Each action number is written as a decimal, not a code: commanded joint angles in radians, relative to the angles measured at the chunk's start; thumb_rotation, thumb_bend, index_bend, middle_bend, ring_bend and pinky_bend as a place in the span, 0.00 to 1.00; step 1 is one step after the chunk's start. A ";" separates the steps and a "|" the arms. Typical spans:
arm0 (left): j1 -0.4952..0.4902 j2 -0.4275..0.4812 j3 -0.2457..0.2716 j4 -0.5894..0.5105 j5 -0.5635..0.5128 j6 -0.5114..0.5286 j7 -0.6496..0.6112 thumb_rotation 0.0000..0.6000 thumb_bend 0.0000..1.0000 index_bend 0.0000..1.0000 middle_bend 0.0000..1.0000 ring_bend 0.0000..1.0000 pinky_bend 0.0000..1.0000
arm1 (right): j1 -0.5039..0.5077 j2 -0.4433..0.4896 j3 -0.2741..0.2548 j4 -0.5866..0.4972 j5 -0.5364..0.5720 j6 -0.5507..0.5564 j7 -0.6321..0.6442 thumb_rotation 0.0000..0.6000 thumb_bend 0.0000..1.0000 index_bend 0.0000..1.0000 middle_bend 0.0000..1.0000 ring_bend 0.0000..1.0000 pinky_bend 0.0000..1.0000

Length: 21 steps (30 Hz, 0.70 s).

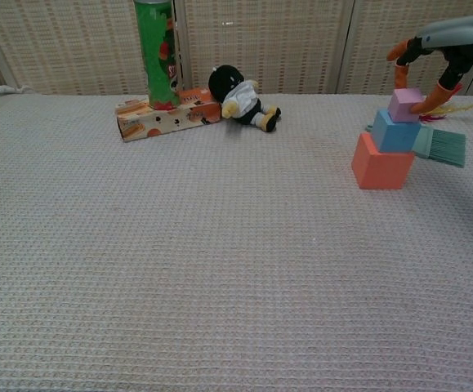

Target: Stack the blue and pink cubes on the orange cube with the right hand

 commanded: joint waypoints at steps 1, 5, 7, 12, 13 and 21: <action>0.001 0.001 0.001 -0.001 0.001 0.002 0.000 1.00 0.44 0.02 0.00 0.00 0.17 | 0.003 -0.005 -0.003 0.005 0.000 0.002 0.003 1.00 0.18 0.52 0.03 0.00 0.00; 0.001 0.002 0.001 -0.001 0.001 0.001 -0.001 1.00 0.44 0.02 0.00 0.00 0.17 | 0.007 -0.009 -0.005 0.008 0.002 0.006 0.007 1.00 0.18 0.51 0.03 0.00 0.00; 0.001 0.002 0.002 -0.001 0.000 0.000 -0.001 1.00 0.44 0.02 0.00 0.00 0.17 | 0.008 -0.010 -0.006 0.009 0.003 0.008 0.008 1.00 0.18 0.51 0.03 0.00 0.00; -0.001 0.002 0.003 -0.001 0.001 -0.002 -0.002 1.00 0.44 0.02 0.00 0.00 0.17 | 0.010 -0.010 -0.015 0.012 0.003 0.015 0.001 1.00 0.18 0.51 0.03 0.00 0.00; -0.001 0.002 0.003 -0.001 0.002 -0.003 -0.002 1.00 0.44 0.02 0.00 0.00 0.17 | 0.010 -0.010 -0.017 0.012 0.004 0.017 -0.001 1.00 0.18 0.51 0.03 0.00 0.00; -0.002 0.002 0.005 -0.004 0.002 -0.006 0.000 1.00 0.44 0.02 0.00 0.00 0.17 | 0.015 -0.013 -0.028 0.012 0.020 0.021 -0.014 1.00 0.18 0.44 0.03 0.00 0.00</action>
